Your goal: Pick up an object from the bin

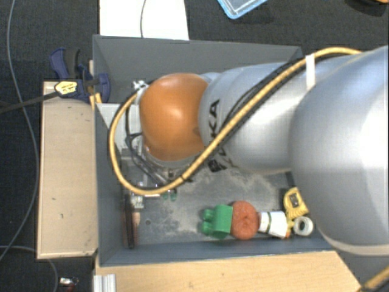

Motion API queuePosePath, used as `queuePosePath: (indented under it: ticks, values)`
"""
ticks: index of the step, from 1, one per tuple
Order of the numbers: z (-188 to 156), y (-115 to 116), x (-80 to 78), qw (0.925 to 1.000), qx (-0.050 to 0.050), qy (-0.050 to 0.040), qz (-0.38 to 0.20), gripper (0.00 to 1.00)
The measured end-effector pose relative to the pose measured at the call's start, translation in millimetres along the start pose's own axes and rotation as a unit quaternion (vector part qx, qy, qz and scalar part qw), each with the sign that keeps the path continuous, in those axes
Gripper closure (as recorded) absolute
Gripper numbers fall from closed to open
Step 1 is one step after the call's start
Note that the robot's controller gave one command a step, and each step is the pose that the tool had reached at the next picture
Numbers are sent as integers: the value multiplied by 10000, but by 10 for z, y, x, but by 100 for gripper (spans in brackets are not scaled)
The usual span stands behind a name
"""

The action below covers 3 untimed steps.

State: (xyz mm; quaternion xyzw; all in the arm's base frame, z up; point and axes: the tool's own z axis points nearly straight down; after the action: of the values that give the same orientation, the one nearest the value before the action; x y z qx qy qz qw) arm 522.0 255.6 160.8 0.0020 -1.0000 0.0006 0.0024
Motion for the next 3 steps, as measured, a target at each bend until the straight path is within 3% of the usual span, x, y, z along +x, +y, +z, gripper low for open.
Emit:
queuePosePath:
  ticks: [1,2,3]
  values:
    - [-40,-10,-18,10000,-11,-31,26,0]
    - [271,-360,207,9967,-37,-55,805,0]
    - [154,-888,143,9966,-24,-50,826,0]
